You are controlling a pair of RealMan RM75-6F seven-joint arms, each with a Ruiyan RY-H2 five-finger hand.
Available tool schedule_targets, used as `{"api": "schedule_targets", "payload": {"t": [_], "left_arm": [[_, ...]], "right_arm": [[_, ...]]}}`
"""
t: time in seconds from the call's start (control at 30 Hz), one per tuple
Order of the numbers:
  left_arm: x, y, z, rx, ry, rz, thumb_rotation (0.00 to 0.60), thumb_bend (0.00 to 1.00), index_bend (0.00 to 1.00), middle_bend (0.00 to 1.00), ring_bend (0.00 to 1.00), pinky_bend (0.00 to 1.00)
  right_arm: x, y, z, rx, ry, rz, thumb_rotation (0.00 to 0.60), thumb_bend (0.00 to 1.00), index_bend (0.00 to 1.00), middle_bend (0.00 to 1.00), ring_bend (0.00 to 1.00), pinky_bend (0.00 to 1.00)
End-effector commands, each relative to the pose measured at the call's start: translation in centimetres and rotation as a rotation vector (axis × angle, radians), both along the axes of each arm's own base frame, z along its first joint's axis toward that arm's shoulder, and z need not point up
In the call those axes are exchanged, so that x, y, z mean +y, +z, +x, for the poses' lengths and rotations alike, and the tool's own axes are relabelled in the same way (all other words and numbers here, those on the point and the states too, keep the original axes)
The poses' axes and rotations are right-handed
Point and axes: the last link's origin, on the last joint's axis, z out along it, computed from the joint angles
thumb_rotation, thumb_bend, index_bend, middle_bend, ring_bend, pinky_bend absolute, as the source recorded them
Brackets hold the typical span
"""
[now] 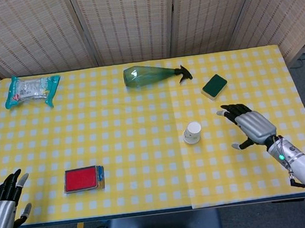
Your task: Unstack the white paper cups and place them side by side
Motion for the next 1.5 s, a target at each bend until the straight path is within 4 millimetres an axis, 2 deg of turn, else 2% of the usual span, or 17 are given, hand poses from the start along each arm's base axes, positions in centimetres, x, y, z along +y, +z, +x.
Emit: {"api": "schedule_targets", "payload": {"t": [0.03,0.23,0.43,0.57,0.87,1.5], "left_arm": [[0.4,0.2,-0.3,0.0,0.012,0.004,0.6,0.38,0.0,0.0,0.05,0.2],[0.9,0.4,-0.8,-0.004,0.034,0.009,0.6,0.38,0.0,0.0,0.05,0.2],[1.1,0.5,-1.0,-0.007,0.043,0.011,0.6,0.38,0.0,0.0,0.05,0.2],[1.1,0.6,-1.0,-0.009,0.043,0.015,0.6,0.38,0.0,0.0,0.05,0.2],[0.8,0.8,-0.9,-0.012,0.036,0.02,0.6,0.38,0.0,0.0,0.05,0.2],[0.7,1.2,-0.9,-0.021,0.033,0.026,0.6,0.38,0.0,0.0,0.05,0.2]], "right_arm": [[-4.9,-0.9,3.4,0.003,-0.028,0.067,0.6,0.18,0.1,0.0,0.0,0.0],[-7.8,-3.2,4.4,0.028,-0.056,0.095,0.6,0.18,0.11,0.0,0.0,0.0],[-9.1,-5.6,5.1,0.034,-0.078,0.128,0.6,0.19,0.11,0.0,0.0,0.0],[-9.3,-6.7,5.5,0.043,-0.08,0.148,0.6,0.19,0.11,0.0,0.0,0.0],[-9.0,-7.2,5.6,0.052,-0.082,0.153,0.6,0.19,0.12,0.0,0.0,0.0],[-9.0,-9.5,5.9,0.058,-0.064,0.156,0.6,0.2,0.25,0.0,0.0,0.0]]}}
